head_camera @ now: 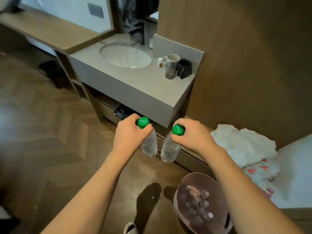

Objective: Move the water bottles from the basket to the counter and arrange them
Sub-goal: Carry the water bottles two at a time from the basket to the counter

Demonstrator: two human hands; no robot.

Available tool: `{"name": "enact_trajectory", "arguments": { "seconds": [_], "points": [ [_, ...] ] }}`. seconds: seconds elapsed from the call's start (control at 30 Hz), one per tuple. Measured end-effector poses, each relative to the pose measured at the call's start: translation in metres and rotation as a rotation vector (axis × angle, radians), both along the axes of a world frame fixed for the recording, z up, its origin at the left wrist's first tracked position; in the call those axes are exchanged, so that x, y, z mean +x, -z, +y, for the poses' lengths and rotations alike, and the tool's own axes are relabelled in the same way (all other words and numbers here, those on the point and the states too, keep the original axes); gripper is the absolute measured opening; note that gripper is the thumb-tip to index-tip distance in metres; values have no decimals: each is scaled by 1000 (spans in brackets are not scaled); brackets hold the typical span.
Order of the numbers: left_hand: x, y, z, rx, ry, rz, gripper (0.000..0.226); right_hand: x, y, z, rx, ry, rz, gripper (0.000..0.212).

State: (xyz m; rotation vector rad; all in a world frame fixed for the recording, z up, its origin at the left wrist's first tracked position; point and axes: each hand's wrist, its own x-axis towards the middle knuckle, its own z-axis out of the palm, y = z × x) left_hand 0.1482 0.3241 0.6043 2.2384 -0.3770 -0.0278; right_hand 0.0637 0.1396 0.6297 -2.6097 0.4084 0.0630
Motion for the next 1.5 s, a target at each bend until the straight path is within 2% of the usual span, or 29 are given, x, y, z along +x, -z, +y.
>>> {"name": "enact_trajectory", "arguments": {
  "seconds": [0.43, 0.8, 1.03, 1.23, 1.5],
  "points": [
    [110, -1, 192, -97, -499, -26, 15, 204, -5, 164, 14, -433, -30, 20],
    [207, -5, 287, -48, -840, -91, 18, 362, -15, 267, 37, -783, -58, 23],
    [285, -7, 347, -41, -932, -93, 19, 453, -15, 339, 46, -860, -58, 23],
    [374, -1, 417, -58, -942, -127, 20, 539, -6, 407, 75, -845, -37, 25],
    [501, -20, 504, -9, -835, -166, 18, 656, -15, 487, 96, -747, -66, 20]
  ]
}}
